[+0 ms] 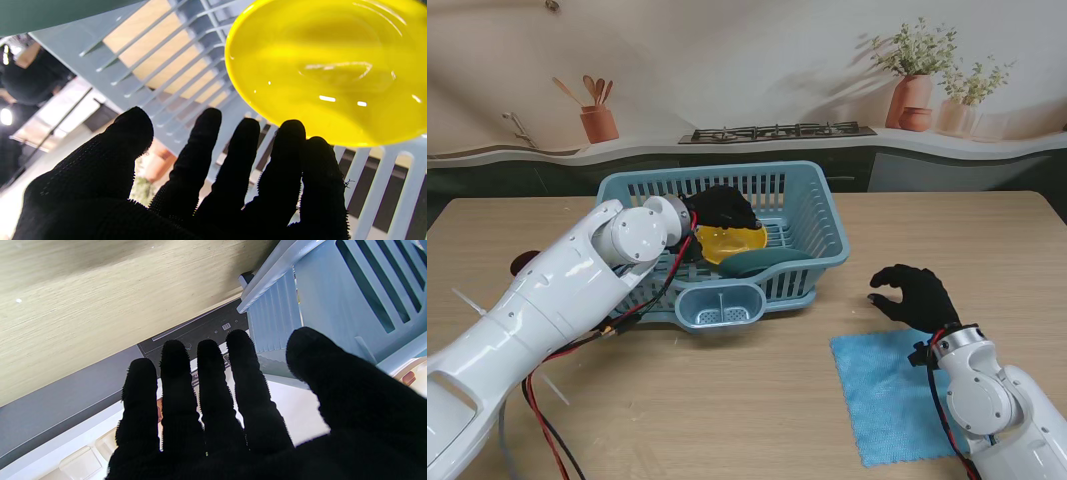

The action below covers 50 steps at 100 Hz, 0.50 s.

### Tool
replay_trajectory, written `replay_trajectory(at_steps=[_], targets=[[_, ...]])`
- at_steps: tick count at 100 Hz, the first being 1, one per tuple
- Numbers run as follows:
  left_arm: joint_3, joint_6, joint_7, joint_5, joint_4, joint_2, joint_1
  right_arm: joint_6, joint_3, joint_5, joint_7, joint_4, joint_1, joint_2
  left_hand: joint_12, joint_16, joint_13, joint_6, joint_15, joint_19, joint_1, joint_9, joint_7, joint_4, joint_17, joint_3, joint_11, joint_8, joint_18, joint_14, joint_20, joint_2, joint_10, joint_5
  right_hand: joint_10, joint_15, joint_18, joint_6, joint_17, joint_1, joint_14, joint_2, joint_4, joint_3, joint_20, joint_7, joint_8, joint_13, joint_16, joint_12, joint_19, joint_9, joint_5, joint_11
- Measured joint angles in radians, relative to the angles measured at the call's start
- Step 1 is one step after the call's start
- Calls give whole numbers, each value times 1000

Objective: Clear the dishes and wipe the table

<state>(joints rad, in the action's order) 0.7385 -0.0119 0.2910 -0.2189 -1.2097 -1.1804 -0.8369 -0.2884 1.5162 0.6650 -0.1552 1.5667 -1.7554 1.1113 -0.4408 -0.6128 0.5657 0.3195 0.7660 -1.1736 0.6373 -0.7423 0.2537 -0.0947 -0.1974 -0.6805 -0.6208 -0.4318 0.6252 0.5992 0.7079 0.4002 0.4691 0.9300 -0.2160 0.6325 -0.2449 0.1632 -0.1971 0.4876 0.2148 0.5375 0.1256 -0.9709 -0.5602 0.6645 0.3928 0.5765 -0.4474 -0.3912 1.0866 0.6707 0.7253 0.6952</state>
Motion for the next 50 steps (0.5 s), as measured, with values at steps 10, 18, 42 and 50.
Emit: replay_trajectory(at_steps=[10, 18, 42, 50], targets=[[37, 19, 6, -22, -31, 14, -20, -3, 1, 0, 0, -2, 1, 0, 0, -7, 4, 0, 4, -6, 34, 0, 0, 0, -12, -1, -3, -6, 0, 0, 0, 0, -2, 0, 0, 0, 0, 0, 0, 0, 0, 0, 0, 0, 0, -1, 0, 0, 0, 0, 0, 0, 0, 0], [68, 52, 6, -48, -48, 24, -36, -5, 1, 0, 0, -3, 2, 0, 0, -24, 18, -13, 23, -38, 74, -1, 12, 0, -36, -3, -14, -36, 0, 0, 9, 24, -9, 0, 0, 0, 0, 0, 0, 0, 0, 0, 0, 0, 0, -1, 0, 0, 0, 0, 0, 0, 0, 0], [172, 143, -4, -136, -97, 52, -93, -9, 1, 1, 0, -8, 6, 0, -1, -51, 32, -35, 54, -62, 197, -2, 55, -2, -73, -17, -42, -85, -1, -2, 45, 103, -13, 0, 0, 0, 0, 0, 0, 0, 0, 0, 0, 0, 0, -1, 0, 0, 0, 0, 0, 0, 0, 0], [209, 182, -19, -178, -109, 59, -114, -10, 0, 1, 0, -11, 9, 0, -1, -51, 32, -37, 55, -62, 235, -2, 77, -21, -80, -28, -46, -91, -7, -10, 45, 117, -22, 0, 0, 0, 0, 0, 0, 0, 0, 0, 0, 0, 0, -1, 0, 0, 0, 0, 0, 0, 0, 0]])
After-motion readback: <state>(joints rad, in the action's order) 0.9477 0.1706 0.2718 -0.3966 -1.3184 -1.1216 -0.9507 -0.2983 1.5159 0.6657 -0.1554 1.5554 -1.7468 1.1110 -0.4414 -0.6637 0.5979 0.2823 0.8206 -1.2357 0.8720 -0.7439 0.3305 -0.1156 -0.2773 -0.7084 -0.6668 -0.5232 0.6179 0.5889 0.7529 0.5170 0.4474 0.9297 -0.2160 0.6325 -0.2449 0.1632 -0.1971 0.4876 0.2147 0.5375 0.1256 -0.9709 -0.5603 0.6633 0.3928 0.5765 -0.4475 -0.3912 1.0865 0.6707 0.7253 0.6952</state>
